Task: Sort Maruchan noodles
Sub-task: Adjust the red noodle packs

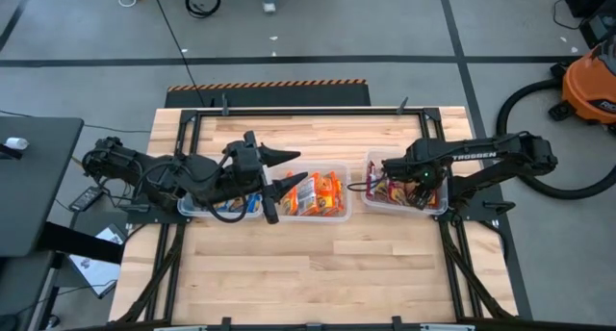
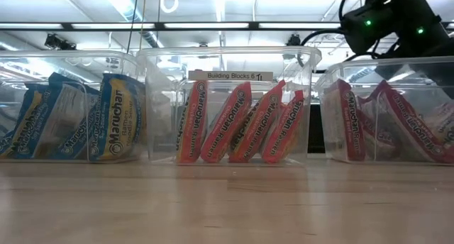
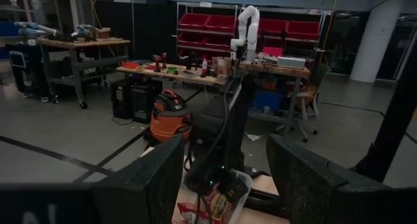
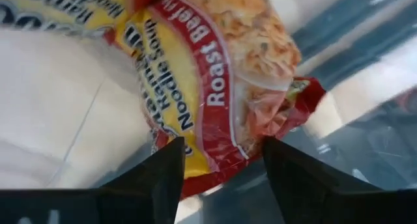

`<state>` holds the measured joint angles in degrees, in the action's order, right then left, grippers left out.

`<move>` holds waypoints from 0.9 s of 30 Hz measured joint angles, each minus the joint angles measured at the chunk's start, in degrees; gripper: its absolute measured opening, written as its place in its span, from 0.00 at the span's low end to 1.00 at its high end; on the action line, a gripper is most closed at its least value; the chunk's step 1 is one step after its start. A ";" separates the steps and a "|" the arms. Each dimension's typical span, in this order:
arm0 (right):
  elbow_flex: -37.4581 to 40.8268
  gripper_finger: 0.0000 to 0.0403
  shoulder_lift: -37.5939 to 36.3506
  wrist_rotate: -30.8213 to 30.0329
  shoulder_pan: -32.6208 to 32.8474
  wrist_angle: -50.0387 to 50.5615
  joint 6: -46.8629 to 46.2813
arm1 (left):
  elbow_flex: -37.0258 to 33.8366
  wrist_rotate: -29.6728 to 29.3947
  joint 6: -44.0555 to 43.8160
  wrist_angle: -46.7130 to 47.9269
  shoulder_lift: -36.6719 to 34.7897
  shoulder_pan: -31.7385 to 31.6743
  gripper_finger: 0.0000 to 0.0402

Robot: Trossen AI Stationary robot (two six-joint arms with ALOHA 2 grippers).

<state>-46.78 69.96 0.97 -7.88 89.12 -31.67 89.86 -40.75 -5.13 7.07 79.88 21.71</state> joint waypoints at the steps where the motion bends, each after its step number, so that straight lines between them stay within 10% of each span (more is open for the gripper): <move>1: -0.25 0.53 0.13 -0.98 -0.02 0.05 -1.21 | 0.00 0.04 -0.02 0.09 0.00 0.03 0.56; 19: 0.30 0.03 0.15 2.49 -0.18 -1.57 0.69 | 0.00 0.17 -0.13 0.06 0.00 1.59 0.56; 27: -9.31 0.01 0.17 3.35 -0.02 -1.03 0.36 | 0.00 0.15 -0.11 0.09 0.00 1.38 0.56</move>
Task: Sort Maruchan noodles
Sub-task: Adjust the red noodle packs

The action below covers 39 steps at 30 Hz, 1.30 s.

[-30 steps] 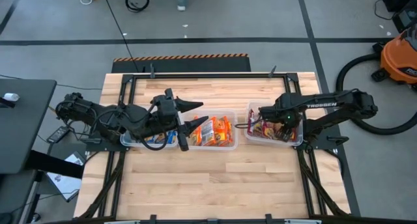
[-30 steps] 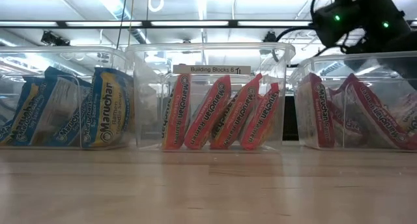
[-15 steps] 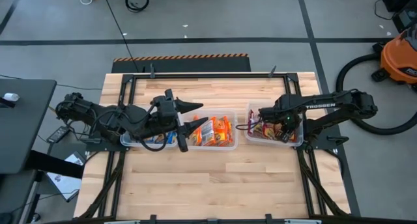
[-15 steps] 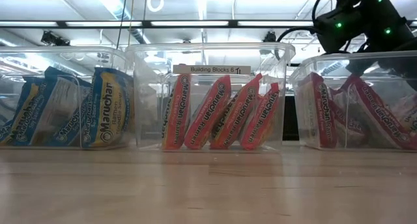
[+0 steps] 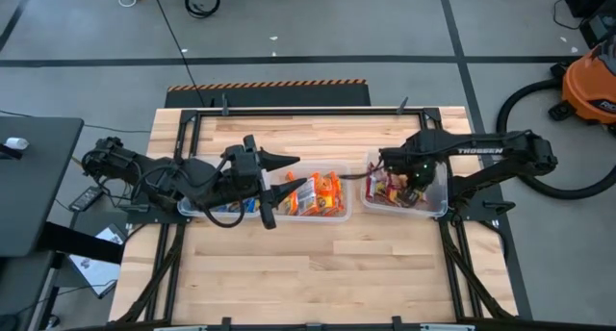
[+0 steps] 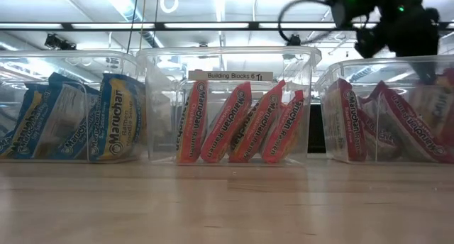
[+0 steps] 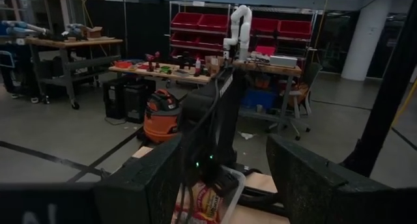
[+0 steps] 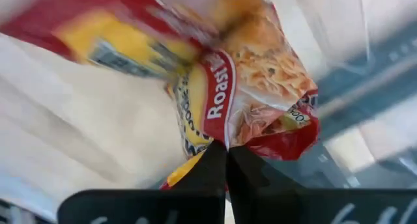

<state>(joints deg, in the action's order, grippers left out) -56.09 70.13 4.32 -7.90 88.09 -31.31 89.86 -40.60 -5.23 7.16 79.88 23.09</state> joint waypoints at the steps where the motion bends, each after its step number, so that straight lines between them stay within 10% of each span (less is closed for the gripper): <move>1: -1.04 0.02 -0.02 0.19 0.00 -0.59 0.02 | 0.00 -0.02 0.00 0.00 0.00 -0.09 0.56; 11: 1.31 0.05 0.09 1.88 -2.12 -9.17 -2.69 | 0.00 -0.02 -0.37 0.13 0.00 -0.19 0.56; 25: -1.53 0.40 -1.11 -1.48 -4.76 -14.59 -2.62 | -0.02 -0.67 -3.20 0.99 1.51 -0.74 0.56; 39: -0.87 0.40 1.23 -8.10 4.20 -26.30 6.13 | 0.00 -0.68 -7.71 5.05 1.97 -0.72 0.56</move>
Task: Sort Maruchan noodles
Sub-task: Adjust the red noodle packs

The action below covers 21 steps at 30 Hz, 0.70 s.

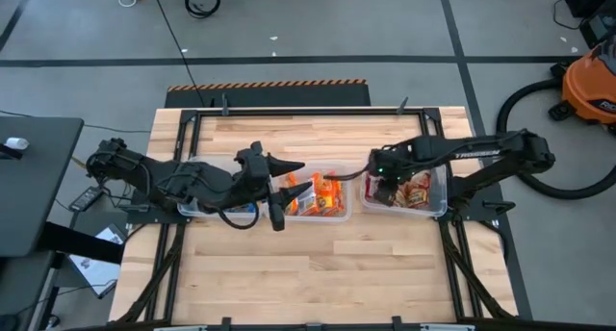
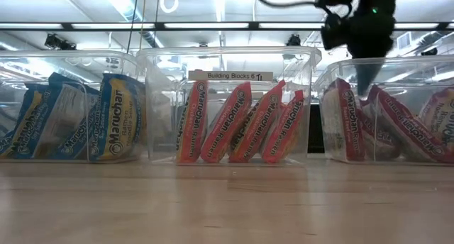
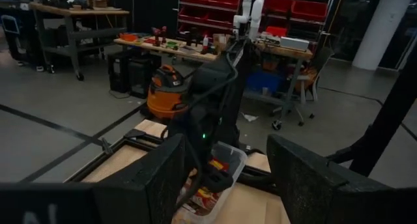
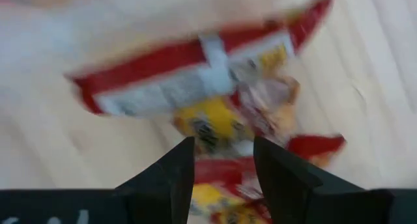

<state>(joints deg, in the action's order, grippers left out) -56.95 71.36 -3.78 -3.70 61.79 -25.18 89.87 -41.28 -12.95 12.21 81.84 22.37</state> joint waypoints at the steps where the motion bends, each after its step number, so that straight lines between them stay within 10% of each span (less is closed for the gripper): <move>1: 0.88 0.40 0.05 -0.92 0.04 0.39 0.50 | 0.01 0.02 0.00 -0.01 0.02 0.09 0.56; 12: 2.74 0.40 0.16 -5.08 -0.20 10.02 3.04 | 0.00 -0.01 0.00 1.50 0.00 0.42 0.56; 21: 1.32 0.40 -6.48 -6.91 1.46 -1.30 -0.18 | 0.02 1.24 -5.04 8.28 0.00 -2.85 0.54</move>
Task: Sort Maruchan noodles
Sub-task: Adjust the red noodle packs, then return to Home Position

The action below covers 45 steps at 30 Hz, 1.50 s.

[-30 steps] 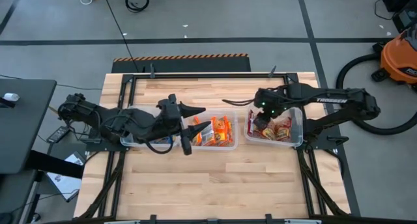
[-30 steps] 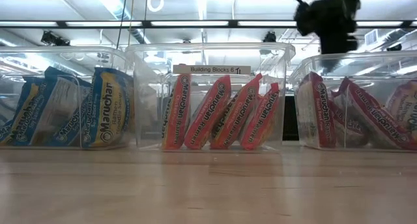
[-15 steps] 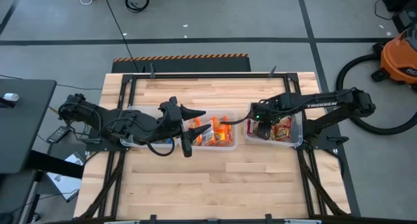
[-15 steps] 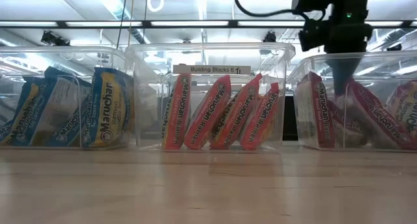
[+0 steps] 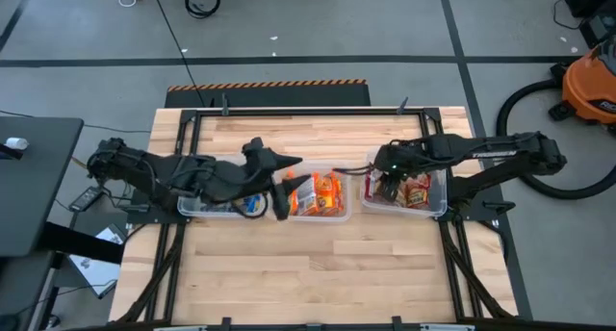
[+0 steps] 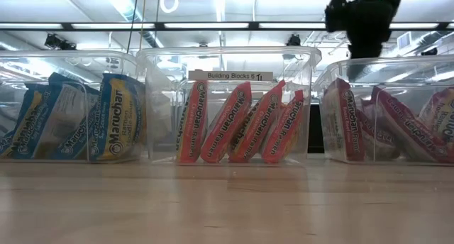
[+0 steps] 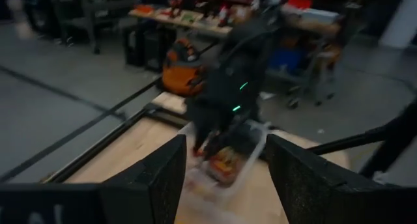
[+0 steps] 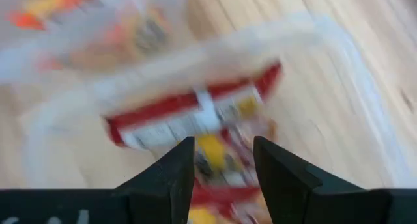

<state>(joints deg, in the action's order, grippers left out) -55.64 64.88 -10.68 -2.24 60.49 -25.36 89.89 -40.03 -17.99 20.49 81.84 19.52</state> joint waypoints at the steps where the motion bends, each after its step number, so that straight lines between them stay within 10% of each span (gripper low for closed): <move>1: 0.53 0.40 -0.84 0.54 0.00 -2.72 0.29 | 0.00 -0.04 -1.06 1.27 0.00 -0.67 0.53; 25: 4.04 0.40 4.90 16.26 8.97 -21.37 -4.40 | 0.00 0.89 -3.56 7.35 -1.32 -0.85 0.51; 33: -3.69 0.40 -0.44 8.10 8.31 -19.18 -1.12 | 0.00 5.08 -2.19 8.25 -2.48 -1.82 0.50; 45: 2.59 0.08 -15.55 1.12 13.32 -45.16 11.65 | -16.66 21.82 5.30 -16.27 -5.23 -4.60 0.05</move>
<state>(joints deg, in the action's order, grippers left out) -53.05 49.33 -9.56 11.08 15.33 -13.71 73.22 -18.21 -12.69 4.21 76.61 14.92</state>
